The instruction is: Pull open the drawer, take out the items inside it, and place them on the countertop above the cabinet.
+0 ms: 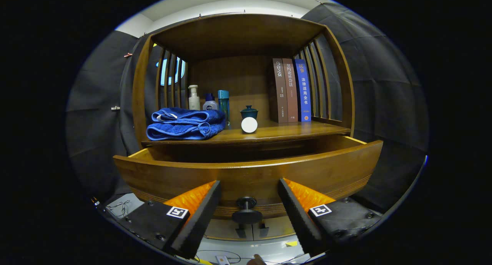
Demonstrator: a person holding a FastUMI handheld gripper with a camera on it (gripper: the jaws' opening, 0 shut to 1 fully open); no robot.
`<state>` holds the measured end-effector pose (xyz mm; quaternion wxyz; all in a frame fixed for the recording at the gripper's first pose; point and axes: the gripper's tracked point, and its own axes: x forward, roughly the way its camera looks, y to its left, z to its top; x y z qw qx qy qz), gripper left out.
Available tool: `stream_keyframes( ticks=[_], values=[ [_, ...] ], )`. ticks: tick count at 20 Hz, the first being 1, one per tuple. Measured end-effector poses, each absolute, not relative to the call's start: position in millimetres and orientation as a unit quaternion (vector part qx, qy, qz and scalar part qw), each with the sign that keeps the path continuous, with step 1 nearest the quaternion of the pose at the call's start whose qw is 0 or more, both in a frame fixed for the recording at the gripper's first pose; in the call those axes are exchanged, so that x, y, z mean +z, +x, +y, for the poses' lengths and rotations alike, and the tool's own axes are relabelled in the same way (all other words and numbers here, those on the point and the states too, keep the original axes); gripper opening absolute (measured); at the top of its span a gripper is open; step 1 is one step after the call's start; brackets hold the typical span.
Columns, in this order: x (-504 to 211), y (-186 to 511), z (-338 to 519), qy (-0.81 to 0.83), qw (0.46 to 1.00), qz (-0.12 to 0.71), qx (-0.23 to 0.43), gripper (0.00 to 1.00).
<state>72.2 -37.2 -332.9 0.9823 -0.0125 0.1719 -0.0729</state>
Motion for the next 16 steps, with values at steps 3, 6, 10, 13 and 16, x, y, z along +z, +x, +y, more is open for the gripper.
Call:
stream_keyframes(
  ticks=[3, 6, 10, 13, 16],
  values=[
    [-336, 89, -40, -0.016, 0.983, 0.168, -0.071, 0.99],
    [-341, 107, -42, -0.015, 0.984, 0.167, -0.069, 0.99],
    [-343, 125, -44, -0.013, 0.984, 0.166, -0.068, 0.99],
    [-347, 138, -46, -0.013, 0.984, 0.164, -0.068, 0.99],
    [-348, 143, -47, -0.014, 0.984, 0.163, -0.069, 0.99]
  ],
)
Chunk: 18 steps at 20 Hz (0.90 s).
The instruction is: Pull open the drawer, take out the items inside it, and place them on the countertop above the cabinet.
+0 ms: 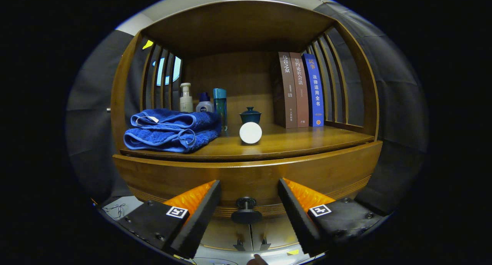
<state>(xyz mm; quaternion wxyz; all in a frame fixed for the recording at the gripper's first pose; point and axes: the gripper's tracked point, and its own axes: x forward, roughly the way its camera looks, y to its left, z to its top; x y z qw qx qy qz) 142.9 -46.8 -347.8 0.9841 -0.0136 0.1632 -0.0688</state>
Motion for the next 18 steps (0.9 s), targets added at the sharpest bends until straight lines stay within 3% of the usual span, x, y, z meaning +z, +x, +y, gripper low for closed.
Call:
stream_keyframes(
  ticks=[18],
  values=[
    [-318, 127, -27, -0.038, 0.986, 0.158, -0.047, 0.99]
  ],
)
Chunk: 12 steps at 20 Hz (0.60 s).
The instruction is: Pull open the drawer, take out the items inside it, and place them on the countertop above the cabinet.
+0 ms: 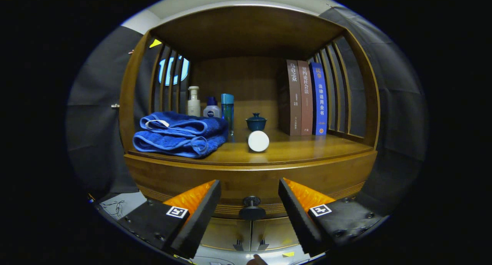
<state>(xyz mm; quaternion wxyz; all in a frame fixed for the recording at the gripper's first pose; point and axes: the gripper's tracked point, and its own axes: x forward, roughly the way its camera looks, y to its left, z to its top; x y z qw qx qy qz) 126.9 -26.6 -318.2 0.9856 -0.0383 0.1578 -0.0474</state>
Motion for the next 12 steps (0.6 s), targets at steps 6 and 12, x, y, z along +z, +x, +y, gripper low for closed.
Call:
stream_keyframes(
  ticks=[6, 12],
  values=[
    [-262, 108, -17, -0.043, 0.988, 0.143, -0.038, 0.99],
    [-181, 86, -14, -0.055, 0.992, 0.105, -0.037, 0.99]
  ],
)
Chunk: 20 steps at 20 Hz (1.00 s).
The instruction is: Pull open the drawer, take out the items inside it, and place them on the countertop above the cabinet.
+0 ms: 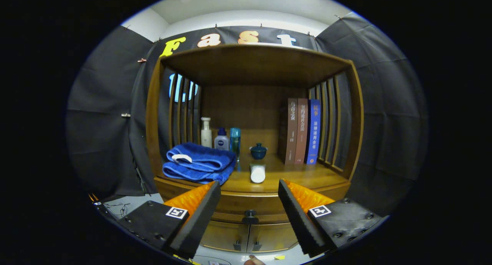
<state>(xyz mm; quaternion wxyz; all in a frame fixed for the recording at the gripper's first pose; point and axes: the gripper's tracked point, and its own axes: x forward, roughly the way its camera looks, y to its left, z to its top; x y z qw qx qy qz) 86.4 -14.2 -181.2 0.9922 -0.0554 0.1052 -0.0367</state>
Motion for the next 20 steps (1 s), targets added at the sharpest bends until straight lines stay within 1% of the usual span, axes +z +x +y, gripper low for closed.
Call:
stream_keyframes(
  ticks=[8, 11, 15, 20],
  values=[
    [-58, 67, -10, -0.055, 0.997, 0.045, -0.038, 0.99],
    [-27, 60, -6, -0.045, 0.998, 0.033, -0.039, 0.98],
    [-12, 55, -3, -0.043, 0.998, 0.033, -0.034, 0.98],
    [-19, 52, 1, -0.049, 0.997, 0.045, -0.027, 0.98]
  ],
)
